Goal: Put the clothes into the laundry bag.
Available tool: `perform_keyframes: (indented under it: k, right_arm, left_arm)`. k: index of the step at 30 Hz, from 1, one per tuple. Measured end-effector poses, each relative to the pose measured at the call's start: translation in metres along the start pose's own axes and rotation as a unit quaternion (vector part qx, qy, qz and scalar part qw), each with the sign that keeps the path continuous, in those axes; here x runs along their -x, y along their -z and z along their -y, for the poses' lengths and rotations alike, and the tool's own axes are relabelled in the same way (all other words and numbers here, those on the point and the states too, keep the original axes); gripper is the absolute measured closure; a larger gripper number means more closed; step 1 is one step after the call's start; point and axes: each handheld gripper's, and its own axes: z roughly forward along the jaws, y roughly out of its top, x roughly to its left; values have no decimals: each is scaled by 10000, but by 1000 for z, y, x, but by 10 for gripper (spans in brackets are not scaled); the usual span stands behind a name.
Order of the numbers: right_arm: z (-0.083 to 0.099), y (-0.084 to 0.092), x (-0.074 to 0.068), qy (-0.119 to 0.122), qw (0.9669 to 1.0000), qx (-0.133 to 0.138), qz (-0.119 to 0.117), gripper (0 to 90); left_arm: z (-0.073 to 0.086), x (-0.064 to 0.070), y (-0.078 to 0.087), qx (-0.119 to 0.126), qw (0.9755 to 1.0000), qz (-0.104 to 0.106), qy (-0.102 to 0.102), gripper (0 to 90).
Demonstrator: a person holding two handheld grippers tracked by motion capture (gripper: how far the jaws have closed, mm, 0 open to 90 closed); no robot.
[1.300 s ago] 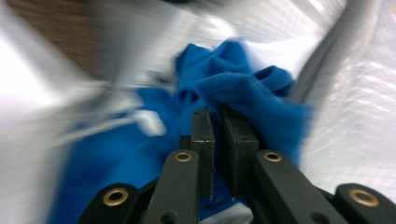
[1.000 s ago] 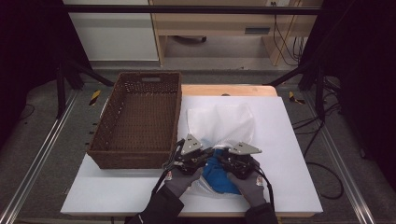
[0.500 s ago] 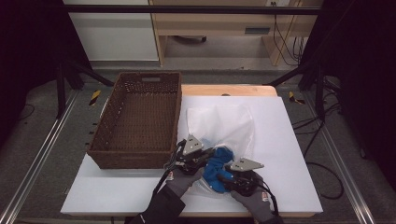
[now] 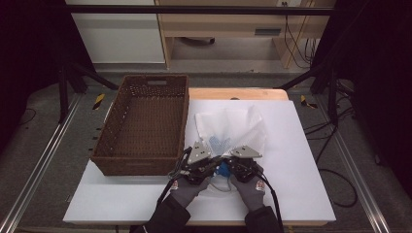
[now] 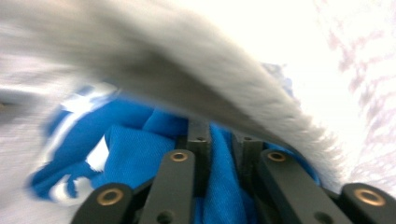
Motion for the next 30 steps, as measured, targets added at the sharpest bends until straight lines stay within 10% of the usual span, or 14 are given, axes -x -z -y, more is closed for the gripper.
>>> perform_keyframes:
  k: [11,17,26,30]
  right_arm:
    - [10,53,14,-108,9971,469,-582,489]
    - [33,65,17,-40,9968,180,-777,366]
    - [38,43,10,-67,9939,-478,-993,774]
    - [20,44,2,-37,9948,-171,-1003,787]
  left_arm:
    - [6,-7,-6,-65,9999,-81,78,886]
    - [7,-8,-9,-85,9998,-125,100,886]
    - [8,-6,-11,-94,9999,-93,96,886]
    - [4,-2,-7,9,10000,-32,83,886]
